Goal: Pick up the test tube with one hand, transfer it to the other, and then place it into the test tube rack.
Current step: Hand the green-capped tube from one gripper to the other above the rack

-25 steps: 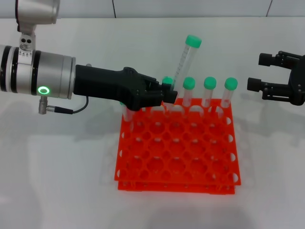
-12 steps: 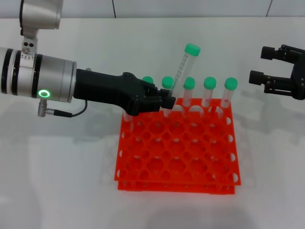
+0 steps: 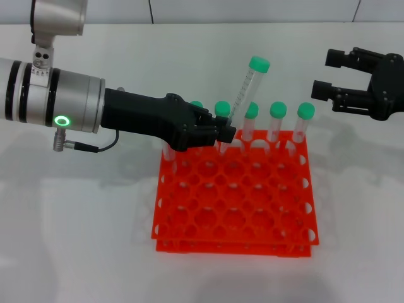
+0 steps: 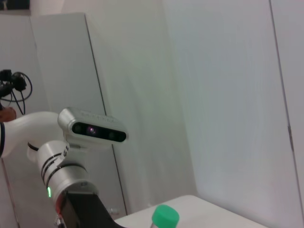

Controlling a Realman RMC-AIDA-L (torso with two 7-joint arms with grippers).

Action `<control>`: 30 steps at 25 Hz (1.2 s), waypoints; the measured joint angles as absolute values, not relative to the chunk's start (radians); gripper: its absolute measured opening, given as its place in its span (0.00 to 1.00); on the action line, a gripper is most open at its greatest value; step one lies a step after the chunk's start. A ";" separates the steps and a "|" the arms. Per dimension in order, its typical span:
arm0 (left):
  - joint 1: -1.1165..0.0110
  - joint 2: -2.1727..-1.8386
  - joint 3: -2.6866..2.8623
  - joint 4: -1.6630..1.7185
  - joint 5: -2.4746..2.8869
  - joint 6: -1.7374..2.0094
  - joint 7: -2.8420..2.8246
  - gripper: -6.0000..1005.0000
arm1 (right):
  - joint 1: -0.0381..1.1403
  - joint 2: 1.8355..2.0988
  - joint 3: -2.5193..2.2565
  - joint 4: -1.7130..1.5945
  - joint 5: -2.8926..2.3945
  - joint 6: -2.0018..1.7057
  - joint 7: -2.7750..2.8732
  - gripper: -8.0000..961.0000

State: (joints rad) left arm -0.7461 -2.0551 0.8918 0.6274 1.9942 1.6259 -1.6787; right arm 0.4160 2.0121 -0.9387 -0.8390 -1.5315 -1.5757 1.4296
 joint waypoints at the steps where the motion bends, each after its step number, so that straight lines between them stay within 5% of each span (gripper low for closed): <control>1: -0.746 -2.055 0.892 0.627 1.994 1.626 -1.679 0.18 | 0.420 2.012 -0.940 -0.833 -1.528 -1.576 1.432 0.83; 30: -0.750 -2.069 0.893 0.627 1.994 1.612 -1.690 0.18 | 0.502 2.017 -0.991 -0.750 -1.498 -1.576 1.489 0.80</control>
